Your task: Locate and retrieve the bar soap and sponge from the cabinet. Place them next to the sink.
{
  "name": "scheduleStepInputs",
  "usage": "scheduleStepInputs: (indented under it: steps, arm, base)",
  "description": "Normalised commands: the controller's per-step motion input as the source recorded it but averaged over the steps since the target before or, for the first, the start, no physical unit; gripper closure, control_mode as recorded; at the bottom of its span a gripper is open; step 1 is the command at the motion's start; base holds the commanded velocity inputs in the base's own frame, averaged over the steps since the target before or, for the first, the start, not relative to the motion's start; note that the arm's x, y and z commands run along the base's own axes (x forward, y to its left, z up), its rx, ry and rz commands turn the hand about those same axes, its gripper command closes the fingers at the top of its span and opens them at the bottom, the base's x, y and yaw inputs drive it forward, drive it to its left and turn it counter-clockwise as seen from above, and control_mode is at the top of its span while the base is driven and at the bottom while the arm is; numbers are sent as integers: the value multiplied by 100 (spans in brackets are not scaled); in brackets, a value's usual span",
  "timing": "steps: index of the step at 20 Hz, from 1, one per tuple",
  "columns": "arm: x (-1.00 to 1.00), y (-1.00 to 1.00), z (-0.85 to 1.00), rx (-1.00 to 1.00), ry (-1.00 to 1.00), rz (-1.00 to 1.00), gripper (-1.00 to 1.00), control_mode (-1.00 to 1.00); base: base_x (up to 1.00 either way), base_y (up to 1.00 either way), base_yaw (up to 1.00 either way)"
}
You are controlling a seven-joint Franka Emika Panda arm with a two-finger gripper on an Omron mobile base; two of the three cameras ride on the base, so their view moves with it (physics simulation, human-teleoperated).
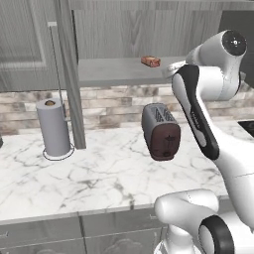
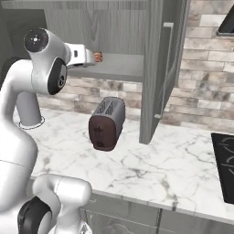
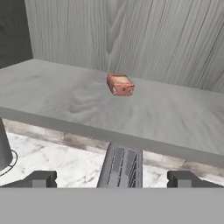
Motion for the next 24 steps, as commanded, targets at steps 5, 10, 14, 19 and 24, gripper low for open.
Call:
scheduleStepInputs:
  steps: [5, 10, 14, 19, 24]
  arm:
    - [60, 0, -2, 0, -2, 3, -100, -100]
    - [47, 0, 3, -2, 9, 0, -100, -100]
    - [51, 0, 0, -1, 5, 0, -100, -100]
    - [41, 0, -9, 0, -8, 1, -100, -100]
    - [35, 0, -9, 0, -9, 0, -100, -100]
  base:
    - [0, 0, 0]
    - [0, 0, 0]
    - [0, 0, 0]
    - [0, 0, 0]
    - [0, 0, 0]
